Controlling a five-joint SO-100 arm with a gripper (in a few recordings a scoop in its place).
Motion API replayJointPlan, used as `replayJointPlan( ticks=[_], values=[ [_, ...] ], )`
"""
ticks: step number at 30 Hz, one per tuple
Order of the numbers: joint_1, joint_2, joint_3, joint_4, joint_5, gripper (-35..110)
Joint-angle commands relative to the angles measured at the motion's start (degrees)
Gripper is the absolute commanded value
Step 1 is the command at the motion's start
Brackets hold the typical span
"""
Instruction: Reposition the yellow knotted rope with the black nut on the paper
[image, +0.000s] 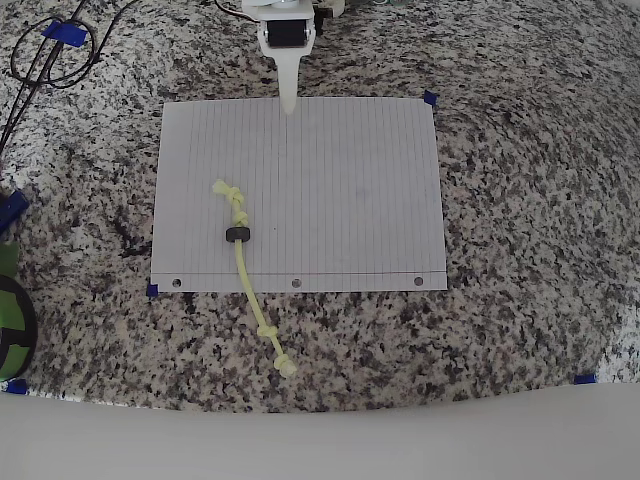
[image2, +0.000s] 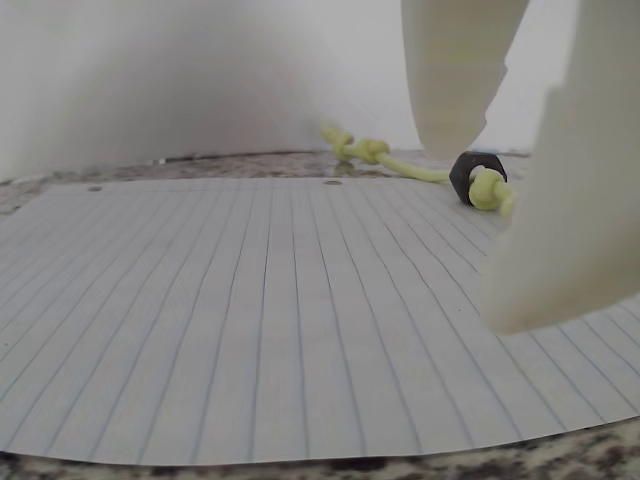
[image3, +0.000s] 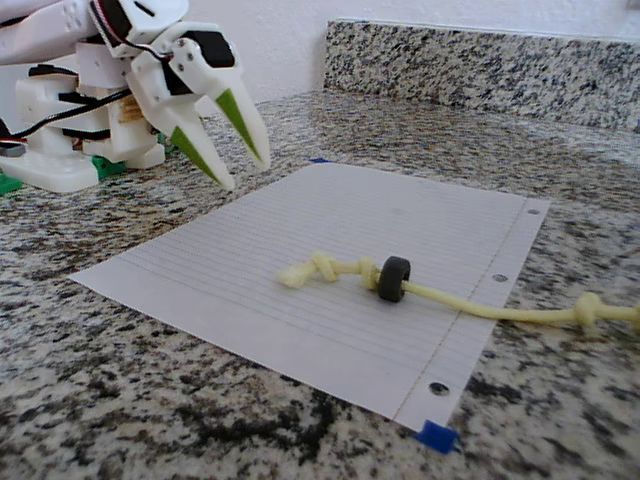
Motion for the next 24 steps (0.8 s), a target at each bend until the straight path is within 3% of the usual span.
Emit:
replayJointPlan(
  ticks=[1,10,24],
  values=[
    [-0.5,0.4,-0.4,-0.6,-0.2,47],
    [-2.2,-2.1,-3.9,-2.4,-0.2,47],
    [-4.7,-29.4,-18.8,-13.4,-3.5,47]
  ],
)
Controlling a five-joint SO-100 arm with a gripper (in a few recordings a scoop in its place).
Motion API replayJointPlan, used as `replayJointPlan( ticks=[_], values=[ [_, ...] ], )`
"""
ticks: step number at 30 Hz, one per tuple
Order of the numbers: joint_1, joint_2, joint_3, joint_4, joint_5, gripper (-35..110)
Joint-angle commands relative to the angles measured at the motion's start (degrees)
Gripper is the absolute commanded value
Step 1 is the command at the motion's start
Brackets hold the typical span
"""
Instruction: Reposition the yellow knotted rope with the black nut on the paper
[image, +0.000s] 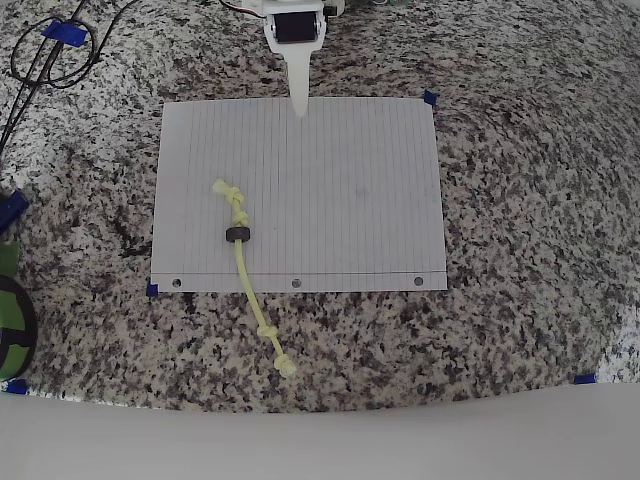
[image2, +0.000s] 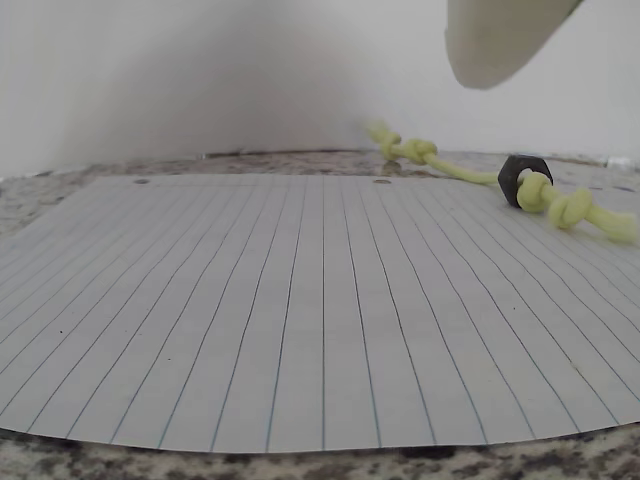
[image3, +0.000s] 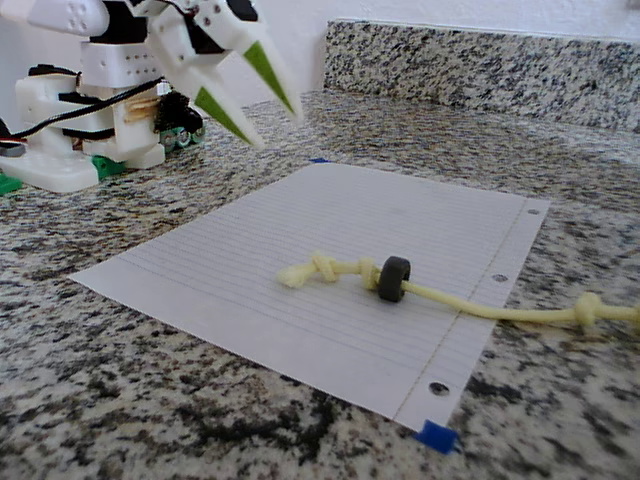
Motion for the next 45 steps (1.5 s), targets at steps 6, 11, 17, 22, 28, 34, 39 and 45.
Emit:
replayJointPlan(
  ticks=[6,11,17,22,28,34,39,45],
  values=[
    [0.0,-20.9,-11.1,-7.6,-6.0,47],
    [0.4,-31.0,-17.0,-9.6,-10.0,47],
    [1.2,-41.4,-23.8,-10.5,-14.3,46],
    [2.8,-49.1,-28.9,-11.8,-17.4,44],
    [5.7,-58.3,-36.1,-11.7,-22.2,43],
    [9.3,-66.2,-44.0,-8.8,-24.3,43],
    [12.7,-71.6,-48.9,-6.2,-24.4,43],
    [15.0,-76.4,-50.7,-5.0,-24.4,43]
  ],
)
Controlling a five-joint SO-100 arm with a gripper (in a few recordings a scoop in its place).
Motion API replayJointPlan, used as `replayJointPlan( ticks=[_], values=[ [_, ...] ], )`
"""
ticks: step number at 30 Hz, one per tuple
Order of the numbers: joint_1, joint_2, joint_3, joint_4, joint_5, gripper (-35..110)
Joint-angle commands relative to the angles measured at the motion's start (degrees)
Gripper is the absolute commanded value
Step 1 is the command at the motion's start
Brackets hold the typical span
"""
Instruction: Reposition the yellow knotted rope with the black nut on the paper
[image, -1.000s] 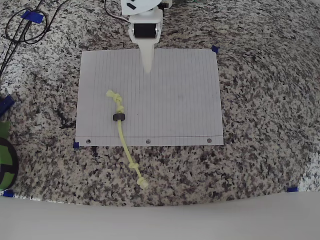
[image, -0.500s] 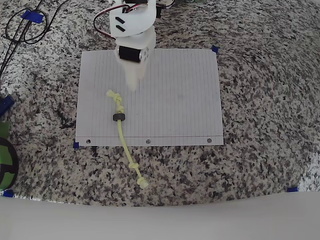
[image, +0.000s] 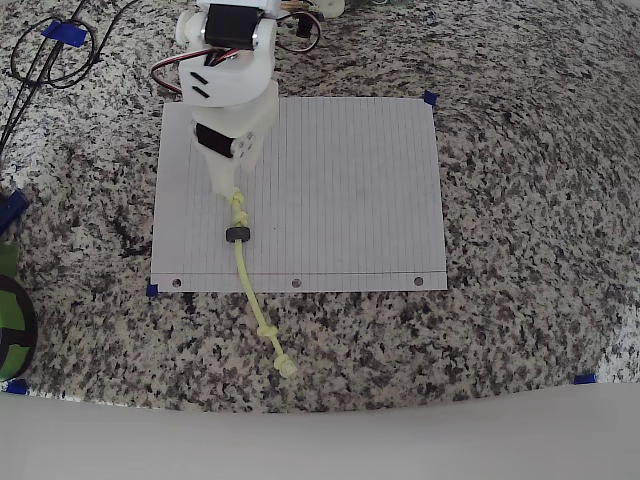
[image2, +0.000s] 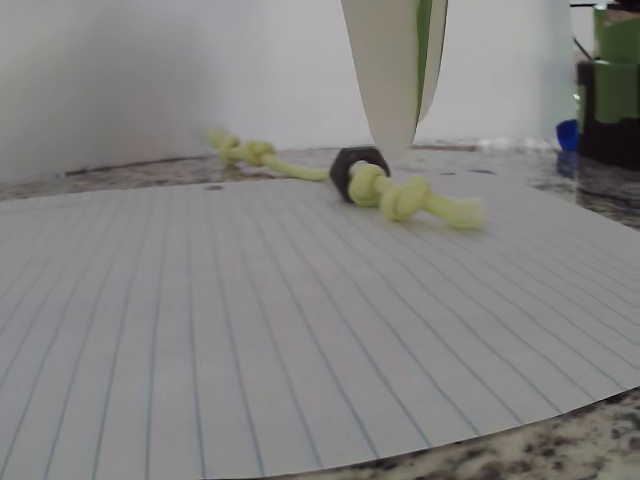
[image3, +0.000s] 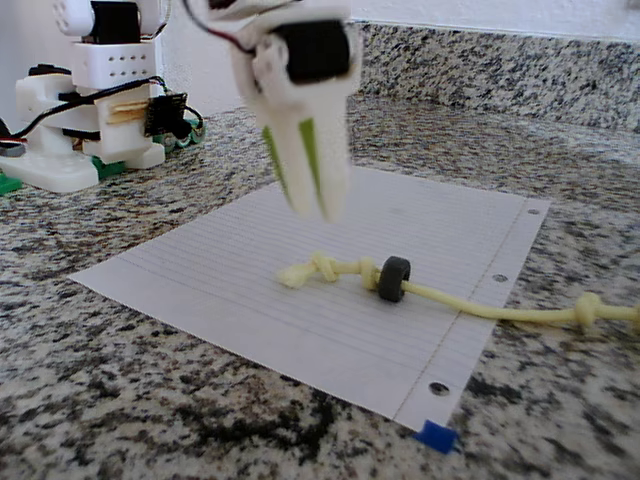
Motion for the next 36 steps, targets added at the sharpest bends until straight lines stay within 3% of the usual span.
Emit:
replayJointPlan(
  ticks=[1,36],
  values=[
    [0.9,-1.2,-3.3,1.0,-0.5,43],
    [-0.6,-11.5,-8.0,-3.6,-2.9,34]
  ],
)
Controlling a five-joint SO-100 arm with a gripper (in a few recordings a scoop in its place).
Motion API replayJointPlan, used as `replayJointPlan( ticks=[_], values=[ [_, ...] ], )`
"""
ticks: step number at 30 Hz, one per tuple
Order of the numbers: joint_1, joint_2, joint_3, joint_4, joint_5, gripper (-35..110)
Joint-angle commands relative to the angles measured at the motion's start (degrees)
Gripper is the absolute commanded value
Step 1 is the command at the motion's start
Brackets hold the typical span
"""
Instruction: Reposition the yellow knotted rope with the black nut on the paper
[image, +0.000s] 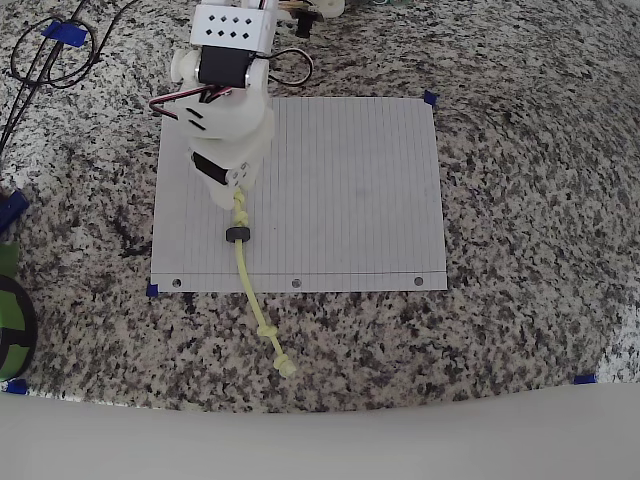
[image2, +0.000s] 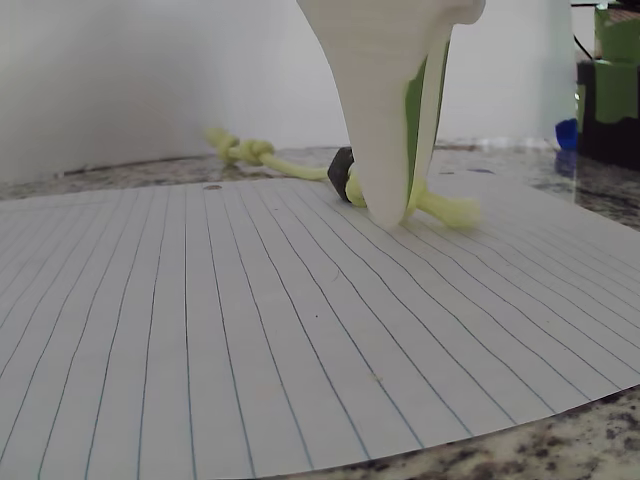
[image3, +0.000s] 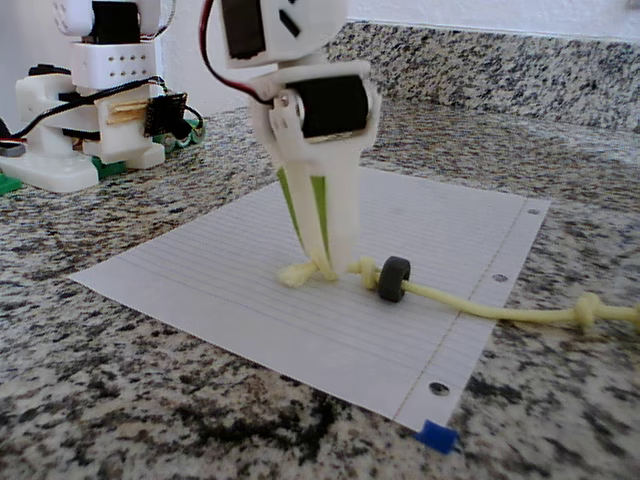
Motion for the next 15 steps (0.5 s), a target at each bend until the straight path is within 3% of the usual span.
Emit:
replayJointPlan(
  ticks=[1,10,15],
  values=[
    [0.4,-0.1,-2.1,-0.7,-0.4,33],
    [0.6,-0.6,-2.2,-1.1,-0.4,29],
    [0.6,-0.8,-2.2,-1.0,-0.4,12]
  ],
)
